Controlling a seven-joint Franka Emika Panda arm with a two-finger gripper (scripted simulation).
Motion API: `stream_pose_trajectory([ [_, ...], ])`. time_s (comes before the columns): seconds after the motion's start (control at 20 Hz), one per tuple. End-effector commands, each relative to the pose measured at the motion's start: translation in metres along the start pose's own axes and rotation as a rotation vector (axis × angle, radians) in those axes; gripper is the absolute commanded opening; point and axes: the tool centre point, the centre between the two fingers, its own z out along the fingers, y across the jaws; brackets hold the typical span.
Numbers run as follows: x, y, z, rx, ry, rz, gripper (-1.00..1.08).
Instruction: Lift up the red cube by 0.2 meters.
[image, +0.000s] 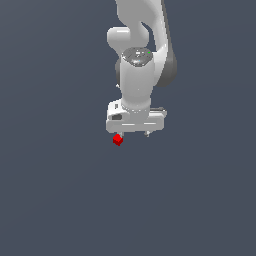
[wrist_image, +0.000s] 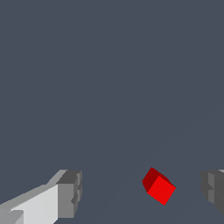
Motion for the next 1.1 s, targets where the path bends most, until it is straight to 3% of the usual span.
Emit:
stream_pose_trajectory([
  [0.0, 0.000, 0.000, 0.000, 0.000, 0.000, 0.000, 1.00],
  [0.5, -0.014, 0.017, 0.028, -0.005, -0.008, 0.101, 1.00],
  [1.05, -0.067, 0.060, 0.115, -0.022, -0.035, 0.417, 1.00],
])
